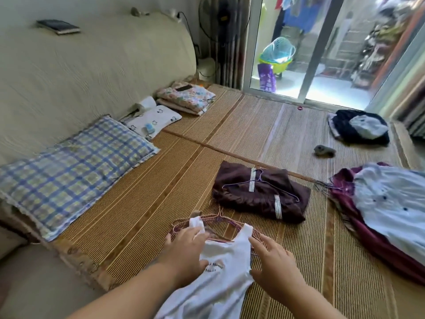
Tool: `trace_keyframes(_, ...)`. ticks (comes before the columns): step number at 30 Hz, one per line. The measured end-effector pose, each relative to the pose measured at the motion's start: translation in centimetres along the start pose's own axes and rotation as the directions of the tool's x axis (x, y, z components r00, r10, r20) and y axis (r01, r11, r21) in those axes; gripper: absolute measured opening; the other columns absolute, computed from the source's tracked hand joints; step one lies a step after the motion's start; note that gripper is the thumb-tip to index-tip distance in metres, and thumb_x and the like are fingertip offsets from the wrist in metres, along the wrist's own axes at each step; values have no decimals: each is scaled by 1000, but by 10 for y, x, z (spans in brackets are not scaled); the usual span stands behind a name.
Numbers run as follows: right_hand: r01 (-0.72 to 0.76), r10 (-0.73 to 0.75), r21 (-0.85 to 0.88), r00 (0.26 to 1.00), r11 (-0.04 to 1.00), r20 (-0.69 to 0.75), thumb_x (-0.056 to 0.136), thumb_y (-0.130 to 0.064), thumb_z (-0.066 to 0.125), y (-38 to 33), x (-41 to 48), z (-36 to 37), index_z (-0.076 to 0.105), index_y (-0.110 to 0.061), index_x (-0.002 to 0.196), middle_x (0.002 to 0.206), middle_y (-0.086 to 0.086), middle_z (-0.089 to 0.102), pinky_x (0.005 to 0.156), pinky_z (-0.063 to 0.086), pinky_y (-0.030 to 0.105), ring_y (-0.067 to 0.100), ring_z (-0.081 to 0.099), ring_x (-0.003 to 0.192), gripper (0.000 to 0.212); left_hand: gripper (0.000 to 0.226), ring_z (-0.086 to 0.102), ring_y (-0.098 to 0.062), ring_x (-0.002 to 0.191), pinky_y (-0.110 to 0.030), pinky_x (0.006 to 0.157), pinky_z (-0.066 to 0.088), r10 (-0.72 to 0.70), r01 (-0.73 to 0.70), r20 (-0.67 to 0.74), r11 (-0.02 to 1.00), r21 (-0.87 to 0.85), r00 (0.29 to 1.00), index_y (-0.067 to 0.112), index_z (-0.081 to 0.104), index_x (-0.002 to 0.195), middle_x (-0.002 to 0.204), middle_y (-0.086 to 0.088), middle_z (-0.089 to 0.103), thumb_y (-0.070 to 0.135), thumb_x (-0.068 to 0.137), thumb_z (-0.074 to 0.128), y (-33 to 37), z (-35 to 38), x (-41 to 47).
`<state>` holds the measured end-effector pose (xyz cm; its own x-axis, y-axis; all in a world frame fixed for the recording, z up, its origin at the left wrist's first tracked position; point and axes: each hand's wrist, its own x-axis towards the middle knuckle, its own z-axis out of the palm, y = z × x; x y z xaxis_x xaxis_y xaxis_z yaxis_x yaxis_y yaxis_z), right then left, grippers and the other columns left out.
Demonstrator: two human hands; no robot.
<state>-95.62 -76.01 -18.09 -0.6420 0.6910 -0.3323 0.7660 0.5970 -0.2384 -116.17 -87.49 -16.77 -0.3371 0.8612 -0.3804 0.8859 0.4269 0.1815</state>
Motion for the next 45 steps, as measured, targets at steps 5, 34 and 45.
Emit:
trace_keyframes(5,-55,50,63,996,997,79,82,-48,58,2,70,41,9,-37,147,154,-6,21,108,32,43,17,27,139,83,66,14,-16,141,-61,111,7,-54,55,33,998,-29,998,37,23,143,151,12,20,47,84,50,-42,34,55)
trace_keyframes(34,18,-41,138,985,990,167,89,-18,48,61,332,194,51,-24,85,80,-3,57,56,39,26,17,54,72,7,91,-4,-18,146,-38,118,9,-140,119,-43,939,-321,989,20,3,151,160,-2,1,55,86,54,-82,210,287)
trace_keyframes(45,202,-284,368,941,908,184,84,-36,63,-39,191,25,49,-38,91,82,-12,59,67,48,17,2,57,75,16,12,55,1,82,-20,70,45,-221,-22,-310,782,-623,925,39,47,87,87,15,58,46,95,42,-40,2,152)
